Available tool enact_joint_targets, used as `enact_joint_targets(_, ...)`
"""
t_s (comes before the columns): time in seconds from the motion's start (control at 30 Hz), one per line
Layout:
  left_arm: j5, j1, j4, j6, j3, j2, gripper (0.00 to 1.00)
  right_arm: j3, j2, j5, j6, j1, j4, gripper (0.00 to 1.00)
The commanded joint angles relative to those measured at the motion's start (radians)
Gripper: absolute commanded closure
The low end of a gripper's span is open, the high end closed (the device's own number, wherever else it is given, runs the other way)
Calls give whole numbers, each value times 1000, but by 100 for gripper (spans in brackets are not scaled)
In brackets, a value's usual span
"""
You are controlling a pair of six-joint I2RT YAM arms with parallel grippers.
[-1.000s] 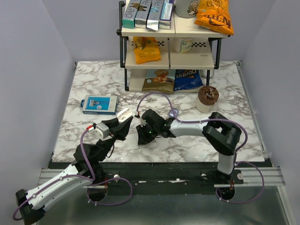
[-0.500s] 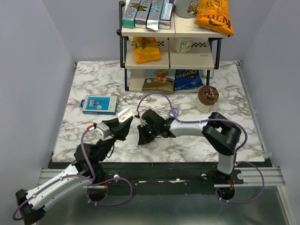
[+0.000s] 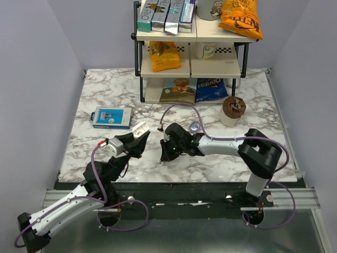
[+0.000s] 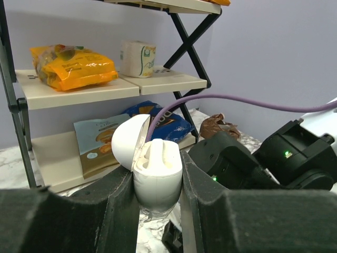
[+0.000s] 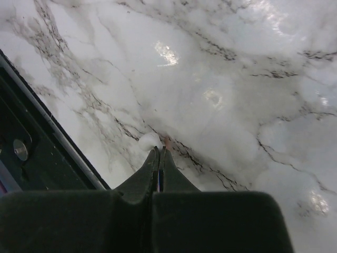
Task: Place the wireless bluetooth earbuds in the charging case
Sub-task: Pick up the earbud from the center of the board, then place the earbud in the charging case.
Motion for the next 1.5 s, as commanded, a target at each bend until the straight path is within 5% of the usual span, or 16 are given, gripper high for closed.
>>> enact_joint_targets(0.0, -15, -2, 12, -5, -1, 4, 100, -49, -111, 68, 7, -70, -12, 99)
enact_joint_targets(0.23, -20, -2, 52, -7, 1, 46, 100, -92, -370, 147, -48, -214, -61, 99)
enact_joint_targets(0.67, 80, 17, 418, -73, 10, 384, 100, -111, -915, 279, -238, -217, -246, 99)
enact_joint_targets(1.17, 939, 187, 856, -501, 269, 913, 100, -198, -1191, 118, -444, -158, -259, 99)
enact_joint_targets(1.47, 1092, 190, 920, -624, 329, 1024, 100, -186, -1214, 68, -500, -125, -216, 99)
